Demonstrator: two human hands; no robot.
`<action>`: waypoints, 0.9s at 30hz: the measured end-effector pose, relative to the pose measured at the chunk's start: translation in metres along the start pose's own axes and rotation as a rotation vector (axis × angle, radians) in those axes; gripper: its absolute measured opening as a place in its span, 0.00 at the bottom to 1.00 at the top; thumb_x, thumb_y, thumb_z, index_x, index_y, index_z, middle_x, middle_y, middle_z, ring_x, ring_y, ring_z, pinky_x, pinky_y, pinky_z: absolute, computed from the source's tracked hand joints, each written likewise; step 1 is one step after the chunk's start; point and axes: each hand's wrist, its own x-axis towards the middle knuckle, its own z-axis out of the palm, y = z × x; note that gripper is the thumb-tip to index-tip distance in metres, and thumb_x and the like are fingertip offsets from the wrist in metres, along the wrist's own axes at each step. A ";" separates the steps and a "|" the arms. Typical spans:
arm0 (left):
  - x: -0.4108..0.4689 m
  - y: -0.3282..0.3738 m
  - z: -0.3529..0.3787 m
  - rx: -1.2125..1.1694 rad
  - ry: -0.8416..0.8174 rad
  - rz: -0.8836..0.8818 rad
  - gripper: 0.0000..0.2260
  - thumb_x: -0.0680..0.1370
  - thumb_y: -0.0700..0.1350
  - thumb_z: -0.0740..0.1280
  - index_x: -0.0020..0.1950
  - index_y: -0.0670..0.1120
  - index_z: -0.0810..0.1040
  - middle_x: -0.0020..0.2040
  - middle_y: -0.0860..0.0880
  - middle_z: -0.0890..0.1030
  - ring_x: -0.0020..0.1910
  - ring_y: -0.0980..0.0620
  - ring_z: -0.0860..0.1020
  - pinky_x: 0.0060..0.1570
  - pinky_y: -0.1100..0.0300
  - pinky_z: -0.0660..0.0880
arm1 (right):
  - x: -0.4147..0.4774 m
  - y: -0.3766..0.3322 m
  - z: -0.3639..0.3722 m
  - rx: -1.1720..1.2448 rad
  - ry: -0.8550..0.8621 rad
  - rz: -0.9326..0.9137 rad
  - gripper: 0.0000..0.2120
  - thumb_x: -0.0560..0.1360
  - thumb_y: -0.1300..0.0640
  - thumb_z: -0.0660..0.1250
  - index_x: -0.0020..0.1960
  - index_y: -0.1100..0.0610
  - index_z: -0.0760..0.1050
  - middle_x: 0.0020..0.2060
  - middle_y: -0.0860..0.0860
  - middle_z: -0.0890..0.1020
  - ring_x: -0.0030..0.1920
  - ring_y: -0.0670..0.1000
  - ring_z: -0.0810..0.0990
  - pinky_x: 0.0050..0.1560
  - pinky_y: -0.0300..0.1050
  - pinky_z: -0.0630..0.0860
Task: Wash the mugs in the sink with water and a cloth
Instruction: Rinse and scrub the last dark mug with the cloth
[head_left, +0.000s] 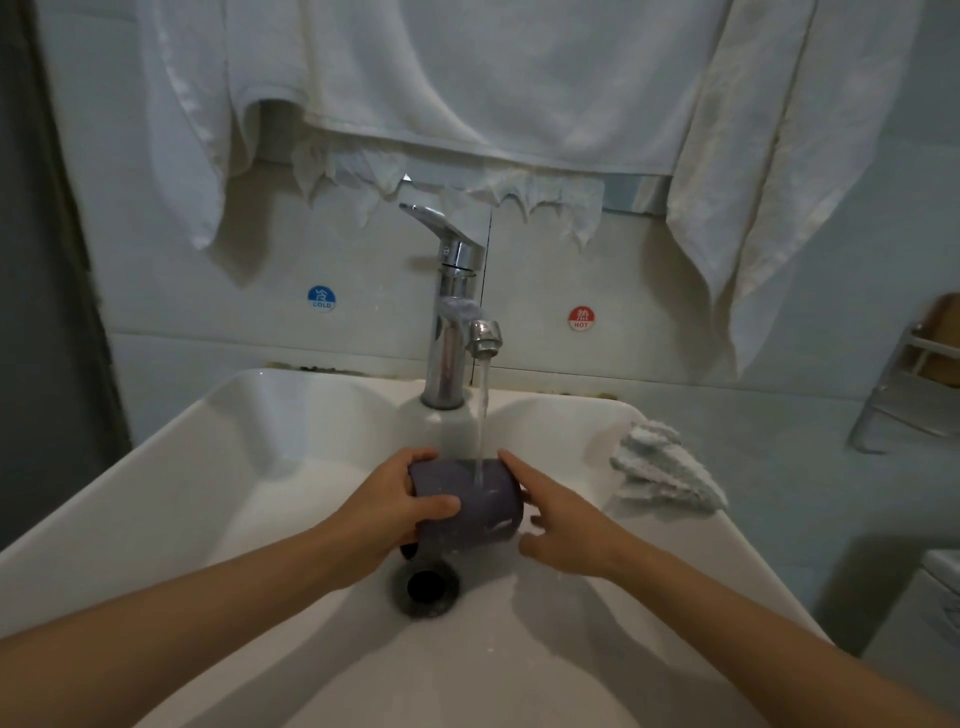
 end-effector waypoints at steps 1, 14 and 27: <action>0.001 0.003 -0.003 -0.066 0.010 -0.016 0.25 0.73 0.35 0.69 0.67 0.46 0.65 0.58 0.45 0.74 0.52 0.46 0.78 0.43 0.57 0.79 | 0.002 0.001 0.000 0.104 -0.027 0.001 0.45 0.72 0.65 0.69 0.76 0.46 0.44 0.72 0.48 0.62 0.71 0.50 0.64 0.66 0.44 0.69; 0.001 0.007 -0.008 -0.075 -0.069 -0.007 0.46 0.69 0.32 0.72 0.77 0.49 0.47 0.57 0.49 0.71 0.53 0.47 0.76 0.44 0.57 0.80 | 0.003 0.000 -0.005 0.357 0.173 -0.126 0.36 0.70 0.65 0.72 0.69 0.43 0.58 0.63 0.40 0.70 0.64 0.42 0.70 0.53 0.27 0.73; -0.002 0.018 -0.005 -0.094 0.004 0.069 0.42 0.69 0.30 0.70 0.75 0.50 0.52 0.64 0.44 0.69 0.60 0.40 0.74 0.53 0.47 0.77 | 0.002 -0.005 -0.001 0.137 0.447 -0.176 0.25 0.70 0.58 0.74 0.65 0.47 0.73 0.57 0.41 0.79 0.56 0.42 0.77 0.58 0.40 0.76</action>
